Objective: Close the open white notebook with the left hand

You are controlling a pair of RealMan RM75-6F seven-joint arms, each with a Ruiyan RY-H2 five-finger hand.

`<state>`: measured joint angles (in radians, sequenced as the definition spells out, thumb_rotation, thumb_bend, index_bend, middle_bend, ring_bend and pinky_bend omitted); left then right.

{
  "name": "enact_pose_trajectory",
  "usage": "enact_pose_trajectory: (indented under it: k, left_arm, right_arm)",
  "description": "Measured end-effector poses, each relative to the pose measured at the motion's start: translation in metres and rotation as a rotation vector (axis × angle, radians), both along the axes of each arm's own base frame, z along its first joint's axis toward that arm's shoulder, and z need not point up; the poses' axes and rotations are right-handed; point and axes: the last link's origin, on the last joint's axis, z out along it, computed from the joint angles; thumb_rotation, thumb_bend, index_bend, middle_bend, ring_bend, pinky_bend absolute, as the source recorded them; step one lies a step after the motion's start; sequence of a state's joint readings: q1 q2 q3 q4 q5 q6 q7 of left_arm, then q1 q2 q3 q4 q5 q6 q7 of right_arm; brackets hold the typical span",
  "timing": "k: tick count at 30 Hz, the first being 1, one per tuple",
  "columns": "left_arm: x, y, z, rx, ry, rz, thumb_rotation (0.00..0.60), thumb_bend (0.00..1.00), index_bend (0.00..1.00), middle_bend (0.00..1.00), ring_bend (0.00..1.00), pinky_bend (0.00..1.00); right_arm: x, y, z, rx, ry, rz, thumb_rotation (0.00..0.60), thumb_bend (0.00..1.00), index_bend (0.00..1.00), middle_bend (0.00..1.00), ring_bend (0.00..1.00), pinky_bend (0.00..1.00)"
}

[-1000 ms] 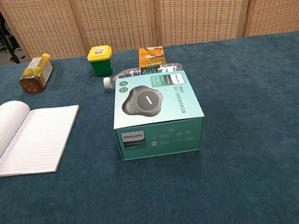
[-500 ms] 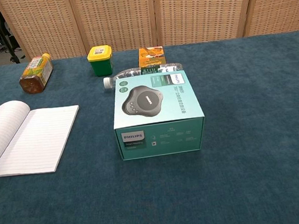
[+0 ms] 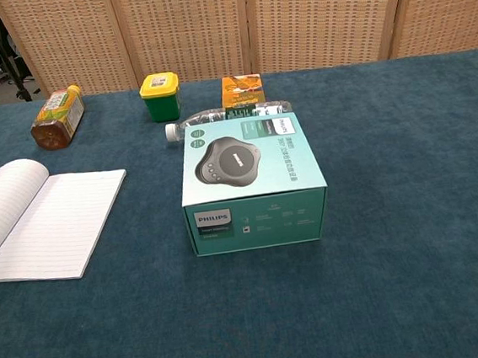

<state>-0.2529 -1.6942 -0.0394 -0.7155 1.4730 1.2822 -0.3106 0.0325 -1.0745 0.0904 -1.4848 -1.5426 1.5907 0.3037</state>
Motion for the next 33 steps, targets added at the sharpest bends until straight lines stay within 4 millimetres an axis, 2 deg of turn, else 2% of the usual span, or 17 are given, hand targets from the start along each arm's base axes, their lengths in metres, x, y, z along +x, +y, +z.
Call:
enact_pose_trajectory:
  k: [9, 17, 25, 33]
  left_arm:
    - [0.002, 0.0, 0.002, 0.017, 0.02, -0.021, 0.6, 0.76, 0.0, 0.0, 0.0, 0.0]
    - [0.014, 0.003, 0.006, 0.053, 0.089, -0.116, 0.6, 0.76, 0.0, 0.0, 0.0, 0.0]
    - [0.042, 0.005, 0.013, 0.08, 0.371, -0.419, 0.6, 0.78, 0.0, 0.0, 0.0, 0.0]
    - [0.064, 0.0, 0.005, -0.008, 0.667, -0.788, 0.6, 0.79, 0.0, 0.0, 0.0, 0.0]
  right_arm:
    - [0.0, 0.0, 0.0, 0.0, -0.001, 0.0, 0.6, 0.0, 0.0, 0.0, 0.0, 0.0]
    - [0.0, 0.0, 0.0, 0.0, 0.002, -0.001, 0.6, 0.0, 0.0, 0.0, 0.0, 0.0]
    - [0.001, 0.001, -0.002, 0.003, 0.005, 0.0, 0.6, 0.0, 0.0, 0.0, 0.0, 0.0]
    - [0.0, 0.001, 0.001, 0.001, -0.005, -0.001, 0.6, 0.0, 0.0, 0.0, 0.0, 0.0]
